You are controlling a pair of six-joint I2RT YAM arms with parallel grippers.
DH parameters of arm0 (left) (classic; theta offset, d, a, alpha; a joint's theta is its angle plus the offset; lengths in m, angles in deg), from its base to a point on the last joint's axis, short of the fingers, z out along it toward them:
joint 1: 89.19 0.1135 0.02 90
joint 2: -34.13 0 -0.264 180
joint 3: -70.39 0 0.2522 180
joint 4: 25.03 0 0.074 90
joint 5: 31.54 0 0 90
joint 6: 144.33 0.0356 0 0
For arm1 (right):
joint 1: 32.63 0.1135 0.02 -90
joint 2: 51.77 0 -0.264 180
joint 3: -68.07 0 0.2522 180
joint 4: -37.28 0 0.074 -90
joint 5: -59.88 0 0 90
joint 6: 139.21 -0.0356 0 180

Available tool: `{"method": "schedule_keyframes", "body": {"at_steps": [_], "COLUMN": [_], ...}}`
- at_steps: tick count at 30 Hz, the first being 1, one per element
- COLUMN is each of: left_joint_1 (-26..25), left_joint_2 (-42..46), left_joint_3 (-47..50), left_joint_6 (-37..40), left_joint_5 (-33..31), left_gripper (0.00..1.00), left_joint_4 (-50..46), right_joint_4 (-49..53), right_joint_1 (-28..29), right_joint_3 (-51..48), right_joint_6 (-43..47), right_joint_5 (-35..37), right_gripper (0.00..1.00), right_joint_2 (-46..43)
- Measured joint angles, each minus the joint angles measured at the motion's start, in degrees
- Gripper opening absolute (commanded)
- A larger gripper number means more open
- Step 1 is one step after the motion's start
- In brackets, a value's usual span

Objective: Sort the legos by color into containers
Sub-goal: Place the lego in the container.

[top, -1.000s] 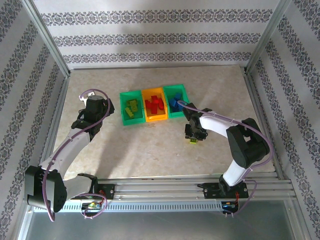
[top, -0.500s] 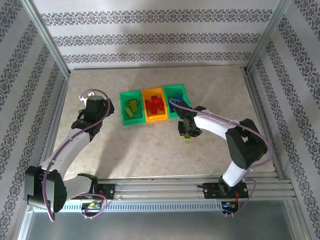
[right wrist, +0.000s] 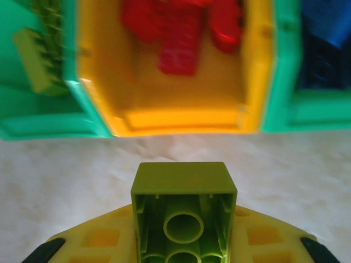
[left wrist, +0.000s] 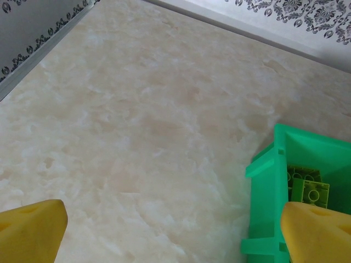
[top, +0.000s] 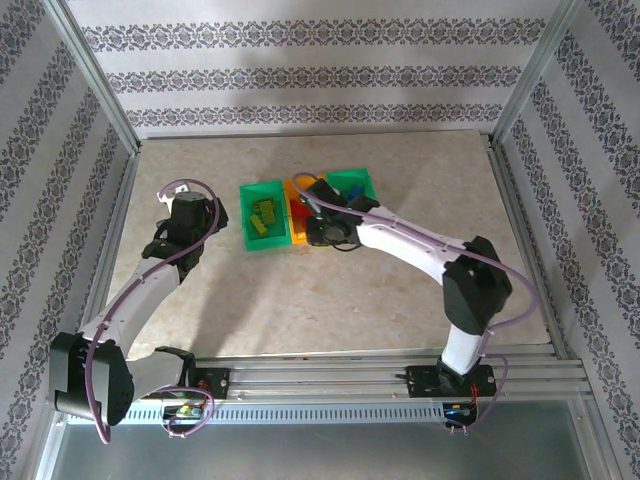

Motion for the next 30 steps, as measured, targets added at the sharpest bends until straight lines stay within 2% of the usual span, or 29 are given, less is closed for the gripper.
{"method": "schedule_keyframes", "body": {"at_steps": [9,22,30], "left_joint_1": [0.02,0.07,0.37], "left_joint_2": [0.28,1.20,1.20], "left_joint_3": [0.96,1.60,1.60], "left_joint_6": [-0.26,-1.09,-1.11], "left_joint_5": [-0.09,-0.11,-0.11], "left_gripper": [1.00,1.00,1.00], "left_joint_4": [0.57,0.98,0.98], "right_joint_4": [0.55,1.46,3.06], "right_joint_1": [4.24,5.22,5.22], "right_joint_3": [17.70,32.48,38.80], "right_joint_6": [4.42,11.89,14.78], "right_joint_5": [0.02,5.53,9.81], "right_gripper": [0.24,0.24,0.35], "right_joint_2": [12.83,25.73,30.75]}}
